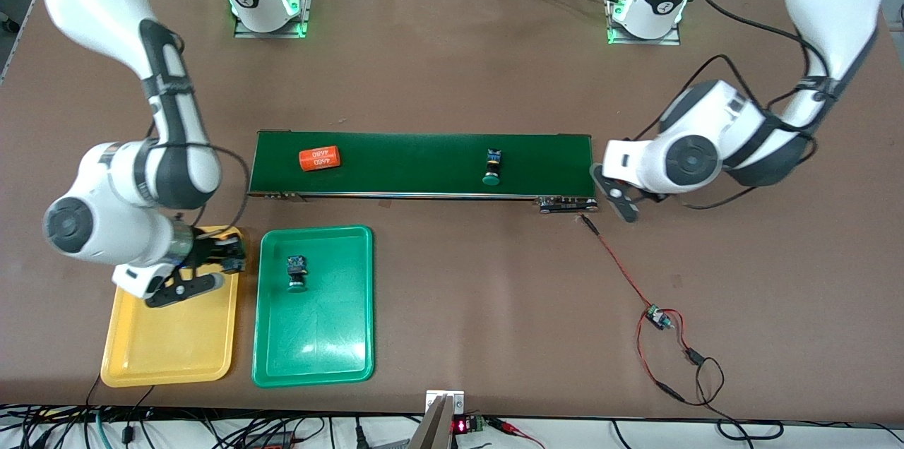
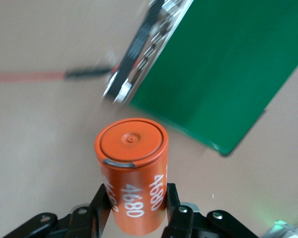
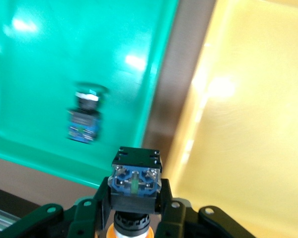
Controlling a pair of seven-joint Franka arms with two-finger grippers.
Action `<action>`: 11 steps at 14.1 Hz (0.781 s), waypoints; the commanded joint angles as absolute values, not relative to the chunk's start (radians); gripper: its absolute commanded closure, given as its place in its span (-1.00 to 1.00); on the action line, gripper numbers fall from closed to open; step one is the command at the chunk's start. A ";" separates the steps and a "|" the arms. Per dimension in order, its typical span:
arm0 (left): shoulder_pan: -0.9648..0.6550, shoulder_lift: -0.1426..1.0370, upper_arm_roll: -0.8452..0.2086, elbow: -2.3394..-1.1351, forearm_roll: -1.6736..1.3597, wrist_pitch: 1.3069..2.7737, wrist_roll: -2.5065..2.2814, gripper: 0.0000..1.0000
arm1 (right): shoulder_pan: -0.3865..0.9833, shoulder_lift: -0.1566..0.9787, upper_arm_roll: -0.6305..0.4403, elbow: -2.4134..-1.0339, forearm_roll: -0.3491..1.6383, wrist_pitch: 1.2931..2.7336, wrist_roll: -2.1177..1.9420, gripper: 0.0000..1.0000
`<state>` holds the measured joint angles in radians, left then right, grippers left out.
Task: Sort buttons by color to trays
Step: 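Carry the yellow button to the yellow tray while the left carries cylinder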
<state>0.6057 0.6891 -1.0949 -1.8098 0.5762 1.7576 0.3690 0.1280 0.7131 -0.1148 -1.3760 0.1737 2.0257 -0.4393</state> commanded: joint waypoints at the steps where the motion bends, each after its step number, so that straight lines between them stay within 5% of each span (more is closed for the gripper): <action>1: 0.556 0.707 -1.089 -1.822 0.597 1.824 0.505 0.49 | 0.106 0.732 -0.098 -1.362 0.164 2.060 -0.630 1.00; 8: 0.327 0.706 -1.000 -1.836 0.641 1.816 0.473 0.44 | 0.032 0.776 -0.098 -1.368 0.072 2.060 -0.750 1.00; 9: 0.310 0.706 -0.988 -1.836 0.641 1.816 0.450 -0.01 | 0.017 0.793 -0.098 -1.367 0.072 2.066 -0.752 1.00; 10: 0.301 0.707 -0.985 -1.836 0.641 1.816 0.440 -0.97 | 0.009 0.805 -0.098 -1.367 0.074 2.081 -0.750 1.00; 11: 0.295 0.707 -0.985 -1.835 0.641 1.818 0.437 -1.00 | 0.009 0.808 -0.098 -1.368 0.072 2.103 -0.736 1.00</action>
